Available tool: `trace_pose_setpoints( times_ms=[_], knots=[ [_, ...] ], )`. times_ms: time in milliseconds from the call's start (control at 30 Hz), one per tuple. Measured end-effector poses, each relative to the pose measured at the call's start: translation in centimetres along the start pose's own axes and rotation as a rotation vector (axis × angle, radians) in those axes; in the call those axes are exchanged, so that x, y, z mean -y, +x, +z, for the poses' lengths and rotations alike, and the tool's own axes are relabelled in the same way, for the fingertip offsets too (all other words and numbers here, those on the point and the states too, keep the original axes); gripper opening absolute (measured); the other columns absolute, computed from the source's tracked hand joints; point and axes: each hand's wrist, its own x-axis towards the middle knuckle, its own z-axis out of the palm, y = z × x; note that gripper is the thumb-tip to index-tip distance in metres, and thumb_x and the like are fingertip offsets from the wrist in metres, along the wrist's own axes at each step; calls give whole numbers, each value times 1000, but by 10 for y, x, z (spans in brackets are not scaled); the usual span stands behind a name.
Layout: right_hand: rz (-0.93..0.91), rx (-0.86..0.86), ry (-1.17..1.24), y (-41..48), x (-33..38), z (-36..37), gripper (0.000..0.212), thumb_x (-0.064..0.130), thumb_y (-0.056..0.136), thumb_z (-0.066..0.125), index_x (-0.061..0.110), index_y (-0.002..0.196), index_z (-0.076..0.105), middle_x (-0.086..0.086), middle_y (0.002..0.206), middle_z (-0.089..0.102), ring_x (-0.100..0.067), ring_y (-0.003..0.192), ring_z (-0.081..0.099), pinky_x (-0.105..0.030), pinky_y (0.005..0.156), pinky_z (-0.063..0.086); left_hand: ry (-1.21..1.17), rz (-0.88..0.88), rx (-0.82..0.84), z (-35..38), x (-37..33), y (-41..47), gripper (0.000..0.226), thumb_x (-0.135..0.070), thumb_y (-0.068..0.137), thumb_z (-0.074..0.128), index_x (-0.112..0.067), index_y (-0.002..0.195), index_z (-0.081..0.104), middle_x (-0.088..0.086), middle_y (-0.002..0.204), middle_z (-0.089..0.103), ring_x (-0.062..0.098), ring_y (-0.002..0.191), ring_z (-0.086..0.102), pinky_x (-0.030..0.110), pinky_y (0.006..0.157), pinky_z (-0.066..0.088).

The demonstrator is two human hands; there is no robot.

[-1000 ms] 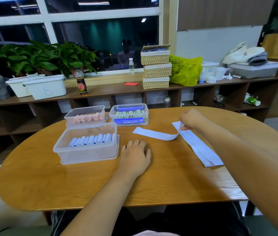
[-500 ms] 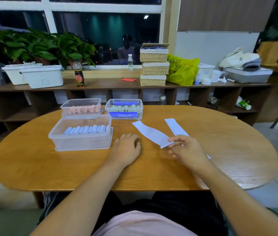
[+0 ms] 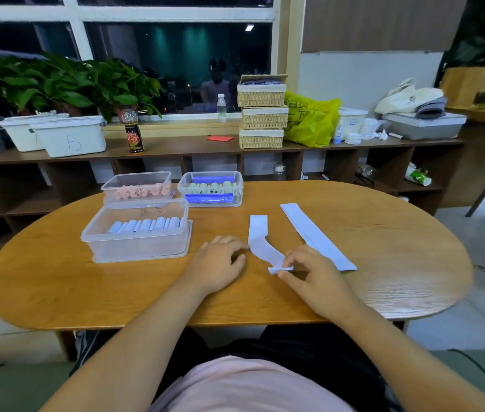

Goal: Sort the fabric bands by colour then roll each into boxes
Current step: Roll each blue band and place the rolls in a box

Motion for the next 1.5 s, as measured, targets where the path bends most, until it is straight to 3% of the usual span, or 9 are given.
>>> trace_pose_setpoints(
  times_ms=[167,267,400,467,533,633,833,1067,1500],
  knots=[
    [186,-39,189,11,9,-2,15,26,98,75,25,87,65,12,79,76,-5,70,69,-33,71,54,20,14,55,-1,0,2,45,-54,107,42,-45,149,53,-22,156,48,7,147,35,44,121,30],
    [318,-93,382,9,12,5,14,27,96,78,19,91,68,1,86,79,-18,79,78,-45,85,63,28,15,45,-1,0,1,47,-55,106,44,-44,151,51,-21,156,48,6,147,36,43,120,31],
    [268,-56,136,-5,3,5,12,33,90,82,31,90,70,20,74,70,-7,63,64,-30,64,53,0,15,7,-4,-3,-3,44,-51,105,49,-40,148,52,-19,150,54,5,142,42,39,118,36],
    [175,9,19,-13,-2,4,16,30,87,84,38,94,72,31,84,66,-3,69,61,-24,68,51,-13,49,10,-7,-6,-8,40,-47,105,51,-40,145,54,-21,145,56,2,137,44,38,116,41],
    [133,59,20,-18,-8,3,23,26,85,87,42,96,75,26,92,67,-7,79,63,-20,75,51,-28,95,34,-11,-9,-14,37,-45,106,51,-41,142,56,-23,140,57,-1,131,46,37,113,45],
    [100,55,86,-19,-8,1,21,24,88,87,42,93,78,11,85,69,-11,84,65,-18,77,50,-60,163,42,-12,-14,-27,34,-43,106,51,-42,140,56,-27,134,58,-4,126,47,35,108,49],
    [38,128,105,-16,3,9,18,27,89,86,39,101,79,22,86,69,-7,80,64,-22,75,52,-156,249,23,-16,-20,-47,30,-37,103,58,-40,133,61,-27,126,59,-2,121,50,33,101,50],
    [-92,303,-168,-4,-3,-10,57,62,83,80,47,134,61,33,136,53,5,134,44,-20,111,38,-134,335,103,-16,-29,-60,41,-57,96,65,-42,133,56,-27,128,57,-1,122,52,34,104,48],
    [-112,370,-168,3,4,-2,67,64,87,75,46,147,52,31,150,43,6,140,42,-25,117,36,-230,204,93,-14,-30,-61,54,-61,87,76,-42,130,50,-27,121,55,-6,120,50,21,99,47]
  ],
)
